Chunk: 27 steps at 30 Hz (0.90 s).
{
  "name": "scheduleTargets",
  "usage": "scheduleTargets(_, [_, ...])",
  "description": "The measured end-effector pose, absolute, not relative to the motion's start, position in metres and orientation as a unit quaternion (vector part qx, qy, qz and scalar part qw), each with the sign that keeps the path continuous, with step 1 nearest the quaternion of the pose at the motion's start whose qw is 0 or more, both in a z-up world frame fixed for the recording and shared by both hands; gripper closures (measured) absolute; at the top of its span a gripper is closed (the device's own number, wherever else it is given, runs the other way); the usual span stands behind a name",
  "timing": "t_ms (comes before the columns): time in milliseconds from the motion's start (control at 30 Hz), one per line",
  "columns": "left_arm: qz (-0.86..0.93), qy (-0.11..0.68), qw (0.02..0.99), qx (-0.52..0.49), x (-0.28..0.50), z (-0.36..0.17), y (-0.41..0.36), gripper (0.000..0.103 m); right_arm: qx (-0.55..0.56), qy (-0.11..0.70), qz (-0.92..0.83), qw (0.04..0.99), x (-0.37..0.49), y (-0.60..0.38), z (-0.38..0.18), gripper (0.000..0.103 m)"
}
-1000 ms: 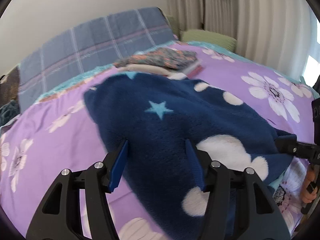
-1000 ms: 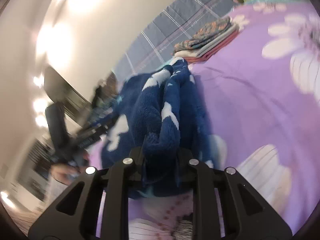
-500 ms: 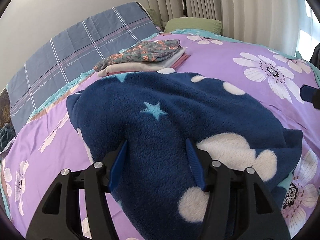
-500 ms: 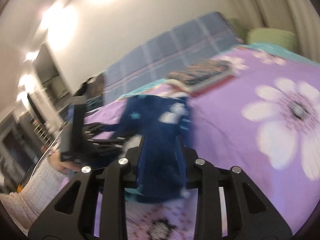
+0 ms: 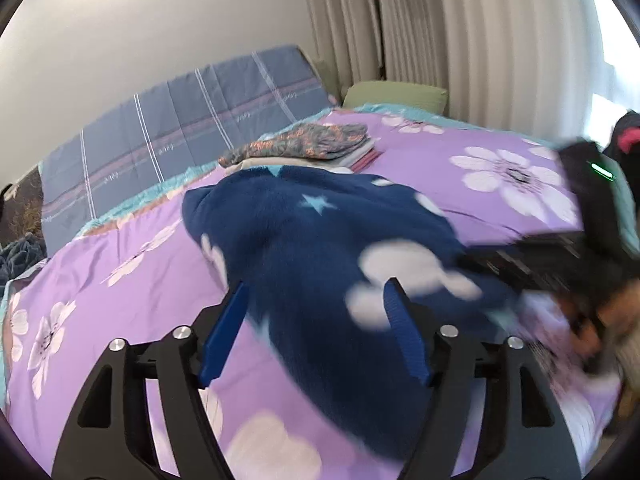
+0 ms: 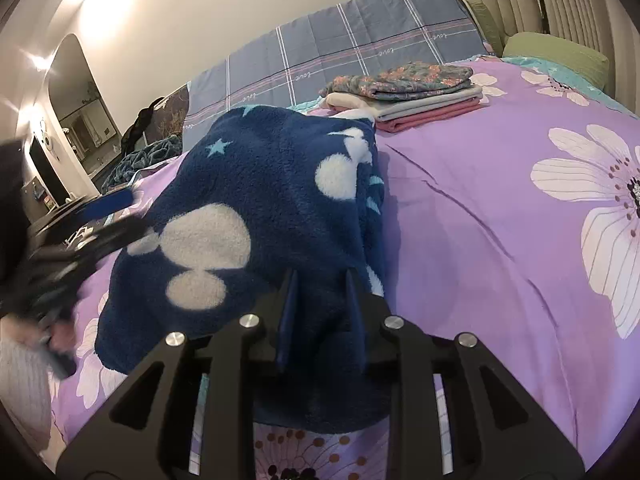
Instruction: Fold small clothes
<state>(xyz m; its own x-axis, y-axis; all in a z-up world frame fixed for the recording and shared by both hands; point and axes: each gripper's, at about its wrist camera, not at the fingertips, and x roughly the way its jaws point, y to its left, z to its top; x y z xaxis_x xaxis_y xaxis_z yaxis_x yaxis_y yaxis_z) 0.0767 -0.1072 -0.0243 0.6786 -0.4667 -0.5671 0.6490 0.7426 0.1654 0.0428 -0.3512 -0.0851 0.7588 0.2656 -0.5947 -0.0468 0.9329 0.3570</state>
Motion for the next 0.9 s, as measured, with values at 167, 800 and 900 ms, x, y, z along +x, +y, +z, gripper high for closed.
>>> scheduleTargets(167, [-0.324,0.275,0.878,0.217,0.014,-0.049,-0.096,0.028,0.193,0.334,0.101,0.917,0.045,-0.361,-0.089,0.078])
scheduleTargets(800, [-0.161,0.292,0.892,0.306,0.042,-0.105,-0.111,0.027,0.214,0.359,0.091,0.904,0.048,-0.365,-0.106,0.032])
scheduleTargets(900, [-0.156,0.278,0.89,0.325,0.038,-0.108,-0.115,0.027,0.167,0.35,0.066,0.919,0.045,-0.353,-0.098,0.032])
